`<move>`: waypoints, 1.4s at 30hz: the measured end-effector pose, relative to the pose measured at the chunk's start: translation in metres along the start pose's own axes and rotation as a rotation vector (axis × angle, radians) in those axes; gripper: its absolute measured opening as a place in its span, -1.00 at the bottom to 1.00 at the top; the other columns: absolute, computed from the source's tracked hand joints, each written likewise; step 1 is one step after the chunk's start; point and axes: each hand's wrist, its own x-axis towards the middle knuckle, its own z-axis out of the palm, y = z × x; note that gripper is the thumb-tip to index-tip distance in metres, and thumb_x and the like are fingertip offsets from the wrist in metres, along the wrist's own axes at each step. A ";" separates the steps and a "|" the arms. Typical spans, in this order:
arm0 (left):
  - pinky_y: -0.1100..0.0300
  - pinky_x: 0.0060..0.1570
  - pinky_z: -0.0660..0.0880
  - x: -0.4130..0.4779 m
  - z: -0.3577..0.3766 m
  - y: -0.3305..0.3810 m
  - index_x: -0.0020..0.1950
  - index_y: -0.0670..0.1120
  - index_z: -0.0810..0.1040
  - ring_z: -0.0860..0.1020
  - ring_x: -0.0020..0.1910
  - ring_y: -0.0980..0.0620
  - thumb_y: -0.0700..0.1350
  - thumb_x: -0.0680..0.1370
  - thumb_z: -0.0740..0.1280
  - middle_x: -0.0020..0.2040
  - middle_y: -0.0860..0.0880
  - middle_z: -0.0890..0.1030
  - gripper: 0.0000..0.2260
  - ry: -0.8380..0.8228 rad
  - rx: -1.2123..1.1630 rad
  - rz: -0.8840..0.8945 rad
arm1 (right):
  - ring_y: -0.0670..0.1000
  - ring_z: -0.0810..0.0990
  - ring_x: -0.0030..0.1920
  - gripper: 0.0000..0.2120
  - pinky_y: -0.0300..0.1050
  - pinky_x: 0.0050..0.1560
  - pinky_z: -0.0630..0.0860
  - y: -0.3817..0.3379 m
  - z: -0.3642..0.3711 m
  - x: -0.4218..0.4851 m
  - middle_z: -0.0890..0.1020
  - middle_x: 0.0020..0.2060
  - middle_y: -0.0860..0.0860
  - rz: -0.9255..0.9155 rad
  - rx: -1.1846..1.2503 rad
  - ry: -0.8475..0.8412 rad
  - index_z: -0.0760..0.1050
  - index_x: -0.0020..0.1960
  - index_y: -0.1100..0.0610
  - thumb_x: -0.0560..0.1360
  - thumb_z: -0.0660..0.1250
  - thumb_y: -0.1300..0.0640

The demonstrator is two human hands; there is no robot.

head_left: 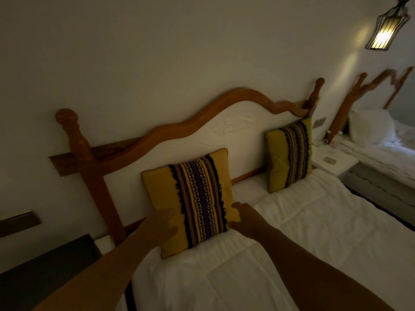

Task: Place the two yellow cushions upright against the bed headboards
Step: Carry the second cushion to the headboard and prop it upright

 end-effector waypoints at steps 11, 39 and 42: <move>0.08 0.29 0.42 0.057 0.009 -0.024 0.46 -0.14 0.36 0.48 0.28 -0.07 0.06 0.57 0.33 0.36 -0.14 0.48 -0.48 -0.046 -0.113 -0.155 | 0.12 0.49 0.30 -0.40 -0.08 0.23 0.44 0.026 0.021 0.075 0.45 0.35 0.12 0.041 0.008 -0.069 0.29 0.48 0.09 0.53 0.37 -0.08; 0.29 -0.23 0.60 0.249 0.150 -0.169 0.59 0.00 0.12 0.54 0.06 0.06 -0.01 0.25 0.63 0.41 -0.12 0.44 0.03 0.209 -0.941 -0.652 | 0.02 0.41 0.25 -0.14 -0.04 0.11 0.44 0.161 0.108 0.380 0.36 0.47 0.09 0.310 0.605 -0.028 0.07 0.59 0.02 0.45 0.49 0.04; 0.00 -0.06 0.64 0.260 0.160 -0.179 0.58 -0.06 0.16 0.55 0.18 -0.11 -0.08 0.27 0.63 0.41 -0.16 0.46 -0.01 0.222 -0.923 -0.705 | 0.04 0.41 0.20 -0.12 0.02 0.03 0.44 0.163 0.113 0.395 0.39 0.38 -0.01 0.385 0.775 -0.082 0.09 0.57 -0.10 0.40 0.53 0.08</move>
